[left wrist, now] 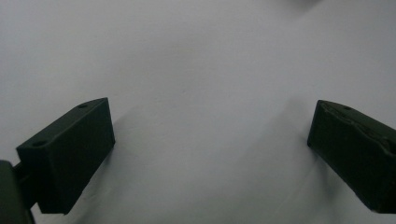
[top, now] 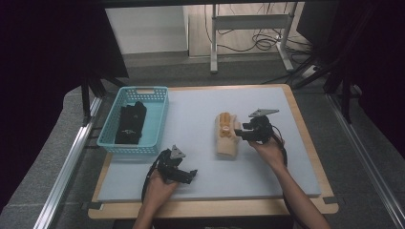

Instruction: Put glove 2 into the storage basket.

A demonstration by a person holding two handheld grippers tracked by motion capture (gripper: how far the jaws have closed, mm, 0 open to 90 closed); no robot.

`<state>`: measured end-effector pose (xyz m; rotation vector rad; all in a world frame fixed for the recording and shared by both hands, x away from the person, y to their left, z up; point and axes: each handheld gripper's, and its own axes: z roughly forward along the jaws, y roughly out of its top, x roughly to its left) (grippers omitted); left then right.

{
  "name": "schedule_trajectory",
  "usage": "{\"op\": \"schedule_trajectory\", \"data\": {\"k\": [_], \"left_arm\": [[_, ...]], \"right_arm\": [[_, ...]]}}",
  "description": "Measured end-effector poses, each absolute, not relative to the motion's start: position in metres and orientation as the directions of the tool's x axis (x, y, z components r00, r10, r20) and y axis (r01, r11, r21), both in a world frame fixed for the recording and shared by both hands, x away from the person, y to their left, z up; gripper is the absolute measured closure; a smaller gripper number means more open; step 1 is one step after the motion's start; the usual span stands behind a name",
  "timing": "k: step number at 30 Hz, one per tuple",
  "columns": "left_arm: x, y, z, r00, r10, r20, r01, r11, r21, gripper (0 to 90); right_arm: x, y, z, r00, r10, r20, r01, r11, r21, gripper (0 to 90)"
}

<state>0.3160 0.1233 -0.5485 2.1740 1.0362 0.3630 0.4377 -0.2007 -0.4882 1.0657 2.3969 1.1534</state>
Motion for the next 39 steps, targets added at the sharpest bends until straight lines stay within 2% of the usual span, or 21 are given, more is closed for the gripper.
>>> {"op": "schedule_trajectory", "data": {"k": [6,9,16,31,39], "left_arm": [[0.316,0.123,-0.549,0.642,0.766,-0.041,0.572,-0.442,0.691,1.0],[0.316,0.123,-0.548,0.641,0.766,-0.041,0.572,-0.442,0.691,1.0],[0.316,0.123,-0.549,0.633,0.773,-0.034,0.575,-0.44,0.69,0.0],[0.316,0.123,-0.549,0.63,0.776,-0.035,0.577,-0.438,0.689,0.0],[0.316,0.123,-0.549,0.63,0.776,-0.035,0.578,-0.438,0.689,0.0]], "right_arm": [[0.424,-0.212,-0.504,-0.728,0.681,0.078,0.499,0.447,0.742,78.2],[0.417,-0.21,-0.511,-0.744,0.666,0.06,0.491,0.483,0.725,83.3],[0.41,-0.196,-0.525,-0.767,0.64,0.052,0.479,0.516,0.71,83.7],[0.405,-0.152,-0.53,-0.804,0.59,0.067,0.446,0.526,0.725,81.5],[0.403,-0.124,-0.532,-0.822,0.568,0.038,0.414,0.551,0.725,81.4]]}}
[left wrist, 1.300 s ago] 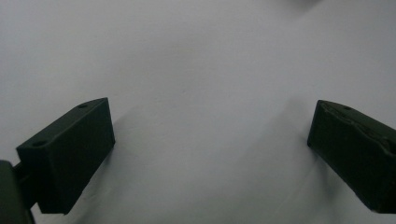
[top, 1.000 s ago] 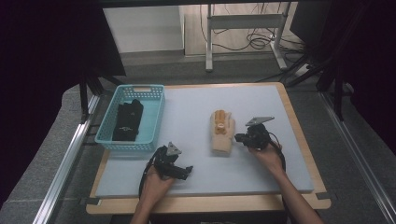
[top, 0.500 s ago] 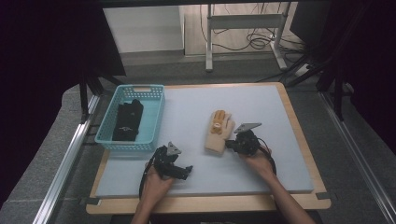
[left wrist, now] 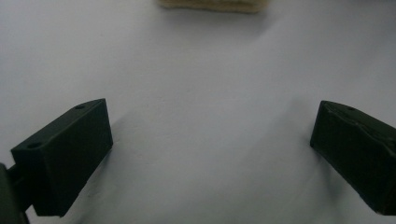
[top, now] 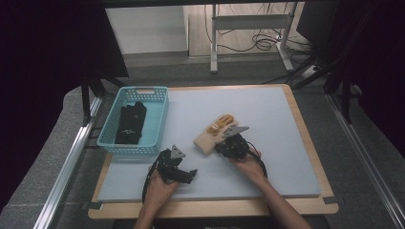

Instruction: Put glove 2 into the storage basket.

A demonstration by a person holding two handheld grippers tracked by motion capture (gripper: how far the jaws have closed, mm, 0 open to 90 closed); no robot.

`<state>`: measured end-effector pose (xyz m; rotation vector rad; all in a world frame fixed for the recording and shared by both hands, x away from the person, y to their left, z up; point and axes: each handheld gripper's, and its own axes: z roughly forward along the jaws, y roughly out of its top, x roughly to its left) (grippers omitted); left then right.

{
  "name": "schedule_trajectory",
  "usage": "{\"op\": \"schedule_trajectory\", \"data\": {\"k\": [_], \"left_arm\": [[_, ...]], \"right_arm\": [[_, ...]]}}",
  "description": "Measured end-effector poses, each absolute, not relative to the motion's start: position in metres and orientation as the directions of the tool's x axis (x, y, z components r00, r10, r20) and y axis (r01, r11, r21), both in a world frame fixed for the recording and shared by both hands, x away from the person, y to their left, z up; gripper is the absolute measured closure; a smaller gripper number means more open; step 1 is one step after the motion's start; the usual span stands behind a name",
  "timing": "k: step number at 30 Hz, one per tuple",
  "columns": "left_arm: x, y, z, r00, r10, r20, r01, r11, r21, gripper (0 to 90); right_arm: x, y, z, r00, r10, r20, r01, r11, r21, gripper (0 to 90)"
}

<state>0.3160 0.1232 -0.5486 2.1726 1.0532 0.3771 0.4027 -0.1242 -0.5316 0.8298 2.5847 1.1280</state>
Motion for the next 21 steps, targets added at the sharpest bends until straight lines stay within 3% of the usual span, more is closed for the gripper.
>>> {"op": "schedule_trajectory", "data": {"k": [7,21], "left_arm": [[0.316,0.123,-0.549,0.63,0.776,-0.033,0.577,-0.439,0.688,0.0],[0.316,0.123,-0.549,0.627,0.778,-0.041,0.584,-0.434,0.686,0.0]], "right_arm": [[0.402,-0.124,-0.529,-0.826,0.563,0.039,0.411,0.553,0.725,77.1],[0.394,-0.178,-0.513,-0.769,0.639,0.012,0.431,0.506,0.747,42.6]]}}
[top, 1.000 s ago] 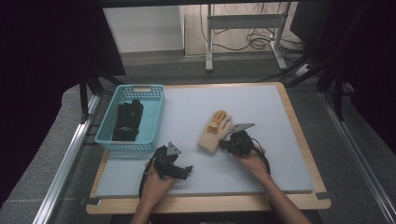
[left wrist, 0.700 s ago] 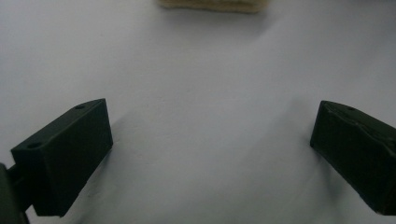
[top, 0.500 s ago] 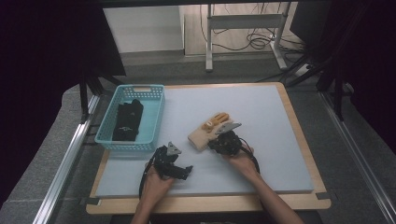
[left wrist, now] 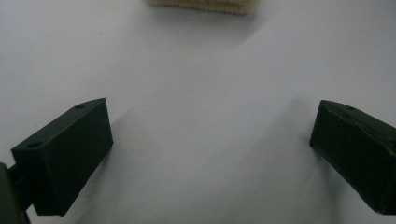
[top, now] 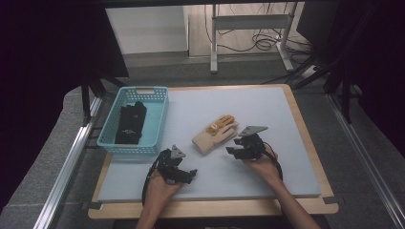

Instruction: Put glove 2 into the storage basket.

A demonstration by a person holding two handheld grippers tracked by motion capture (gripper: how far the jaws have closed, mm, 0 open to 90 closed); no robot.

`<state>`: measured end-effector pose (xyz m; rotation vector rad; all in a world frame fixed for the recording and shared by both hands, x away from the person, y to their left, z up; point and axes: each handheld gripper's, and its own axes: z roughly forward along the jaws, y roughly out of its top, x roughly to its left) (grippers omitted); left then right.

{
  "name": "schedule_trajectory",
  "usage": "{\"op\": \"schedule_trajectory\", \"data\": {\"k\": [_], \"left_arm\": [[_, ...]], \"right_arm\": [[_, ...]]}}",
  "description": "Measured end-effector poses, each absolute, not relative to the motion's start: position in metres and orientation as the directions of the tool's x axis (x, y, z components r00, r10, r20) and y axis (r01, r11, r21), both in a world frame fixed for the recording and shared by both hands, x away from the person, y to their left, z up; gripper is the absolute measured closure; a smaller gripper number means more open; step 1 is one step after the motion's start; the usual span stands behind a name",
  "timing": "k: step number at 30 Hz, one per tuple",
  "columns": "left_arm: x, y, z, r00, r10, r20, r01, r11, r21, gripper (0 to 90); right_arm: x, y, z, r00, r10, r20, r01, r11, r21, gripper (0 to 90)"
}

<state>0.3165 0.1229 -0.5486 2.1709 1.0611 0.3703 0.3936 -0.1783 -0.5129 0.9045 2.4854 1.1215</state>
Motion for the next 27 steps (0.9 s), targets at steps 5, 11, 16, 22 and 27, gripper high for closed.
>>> {"op": "schedule_trajectory", "data": {"k": [5,11,16,22,27], "left_arm": [[0.317,0.123,-0.549,0.626,0.779,-0.044,0.584,-0.431,0.688,0.0],[0.317,0.123,-0.549,0.626,0.778,-0.046,0.585,-0.43,0.688,0.0],[0.317,0.123,-0.549,0.626,0.778,-0.047,0.585,-0.429,0.688,0.0],[0.317,0.124,-0.549,0.629,0.776,-0.047,0.583,-0.431,0.689,0.0],[0.317,0.124,-0.548,0.627,0.777,-0.052,0.585,-0.426,0.69,0.0]], "right_arm": [[0.387,-0.201,-0.51,-0.737,0.675,-0.026,0.44,0.508,0.741,31.1],[0.379,-0.225,-0.516,-0.709,0.705,-0.036,0.468,0.507,0.724,20.6],[0.372,-0.241,-0.524,-0.69,0.722,-0.052,0.483,0.513,0.709,14.7],[0.367,-0.253,-0.53,-0.673,0.739,-0.035,0.499,0.488,0.716,10.2],[0.367,-0.252,-0.531,-0.676,0.735,-0.049,0.495,0.502,0.709,7.7]]}}
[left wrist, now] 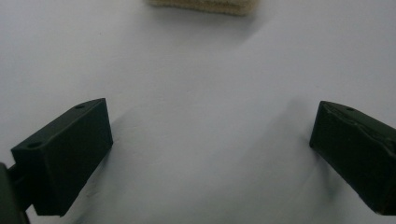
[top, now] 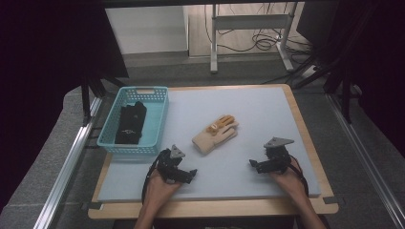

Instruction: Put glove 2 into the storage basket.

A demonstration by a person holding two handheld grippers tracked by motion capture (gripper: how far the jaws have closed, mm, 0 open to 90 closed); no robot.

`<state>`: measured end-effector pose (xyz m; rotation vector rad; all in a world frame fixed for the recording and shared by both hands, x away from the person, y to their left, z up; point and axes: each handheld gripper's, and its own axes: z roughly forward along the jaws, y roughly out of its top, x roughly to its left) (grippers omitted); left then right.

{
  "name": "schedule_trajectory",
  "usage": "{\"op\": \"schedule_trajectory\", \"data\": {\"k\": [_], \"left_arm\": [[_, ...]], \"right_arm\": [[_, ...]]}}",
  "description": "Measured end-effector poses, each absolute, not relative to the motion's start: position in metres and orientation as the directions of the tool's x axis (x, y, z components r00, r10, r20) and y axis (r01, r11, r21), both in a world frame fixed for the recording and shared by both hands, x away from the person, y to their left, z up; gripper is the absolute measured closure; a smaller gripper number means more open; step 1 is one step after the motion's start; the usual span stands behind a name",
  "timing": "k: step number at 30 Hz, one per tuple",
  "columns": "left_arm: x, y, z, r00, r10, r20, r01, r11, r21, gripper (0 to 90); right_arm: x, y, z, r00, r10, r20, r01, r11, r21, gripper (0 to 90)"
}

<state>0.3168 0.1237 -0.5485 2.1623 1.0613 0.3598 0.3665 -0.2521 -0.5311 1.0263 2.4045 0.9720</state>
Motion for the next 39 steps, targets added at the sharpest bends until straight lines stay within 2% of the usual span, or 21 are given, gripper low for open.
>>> {"op": "schedule_trajectory", "data": {"k": [9,18,22,30,39], "left_arm": [[0.326,0.131,-0.542,0.637,0.767,-0.073,0.584,-0.419,0.695,1.1],[0.358,0.119,-0.522,0.668,0.737,-0.104,0.58,-0.428,0.693,1.1],[0.377,0.106,-0.511,0.69,0.716,-0.106,0.569,-0.446,0.691,0.6],[0.421,0.068,-0.496,0.738,0.672,-0.051,0.541,-0.546,0.64,0.2],[0.461,0.026,-0.51,0.764,0.641,-0.082,0.561,-0.595,0.575,0.7]], "right_arm": [[0.365,-0.252,-0.532,-0.671,0.74,-0.057,0.491,0.5,0.714,7.7],[0.364,-0.251,-0.532,-0.669,0.74,-0.075,0.478,0.505,0.718,7.8],[0.364,-0.252,-0.532,-0.669,0.74,-0.07,0.482,0.503,0.717,7.8],[0.364,-0.252,-0.532,-0.669,0.74,-0.069,0.483,0.504,0.717,7.8],[0.364,-0.252,-0.532,-0.67,0.739,-0.067,0.484,0.503,0.716,7.8]]}}
